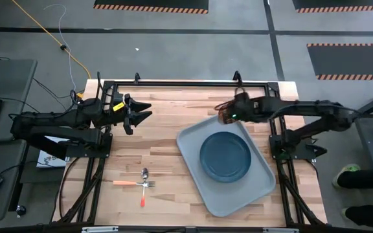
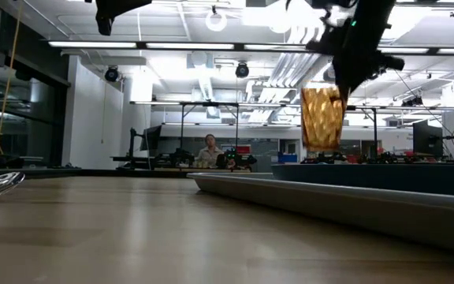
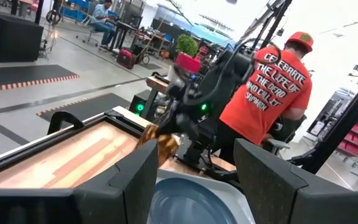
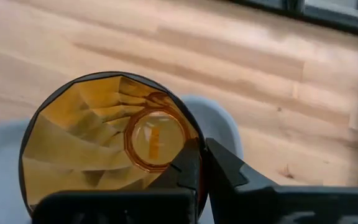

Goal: Pick and place plate/cup/fork/spoon on tray
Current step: Put the brown glass on the gray serving tray to the top left of the blue plate

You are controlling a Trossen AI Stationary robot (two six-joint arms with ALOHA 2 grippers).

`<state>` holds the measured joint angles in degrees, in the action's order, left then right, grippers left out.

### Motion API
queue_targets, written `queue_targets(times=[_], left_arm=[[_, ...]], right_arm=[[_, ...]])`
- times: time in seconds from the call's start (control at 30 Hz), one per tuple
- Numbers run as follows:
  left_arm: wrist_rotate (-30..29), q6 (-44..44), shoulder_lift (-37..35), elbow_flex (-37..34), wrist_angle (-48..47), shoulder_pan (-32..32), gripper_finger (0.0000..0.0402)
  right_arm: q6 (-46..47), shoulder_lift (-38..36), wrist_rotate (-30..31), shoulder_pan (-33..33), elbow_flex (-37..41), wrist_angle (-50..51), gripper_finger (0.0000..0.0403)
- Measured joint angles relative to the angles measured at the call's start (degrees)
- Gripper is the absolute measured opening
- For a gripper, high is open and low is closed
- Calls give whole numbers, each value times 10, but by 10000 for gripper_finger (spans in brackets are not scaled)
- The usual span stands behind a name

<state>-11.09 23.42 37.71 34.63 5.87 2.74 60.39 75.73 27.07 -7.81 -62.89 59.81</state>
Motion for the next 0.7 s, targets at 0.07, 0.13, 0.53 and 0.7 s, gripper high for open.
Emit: queue_targets(times=[0.07,0.13,0.53,0.7], left_arm=[[0,0,0,0,0,0,200],[0,0,0,0,0,0,200],[0,0,0,0,0,0,200],[0,0,0,0,0,0,200]], right_arm=[[6,32,-2,3,0,5,1],[6,57,-6,3,0,6,1],[-23,66,-61,14,0,18,0],[-29,62,-52,12,0,22,0]])
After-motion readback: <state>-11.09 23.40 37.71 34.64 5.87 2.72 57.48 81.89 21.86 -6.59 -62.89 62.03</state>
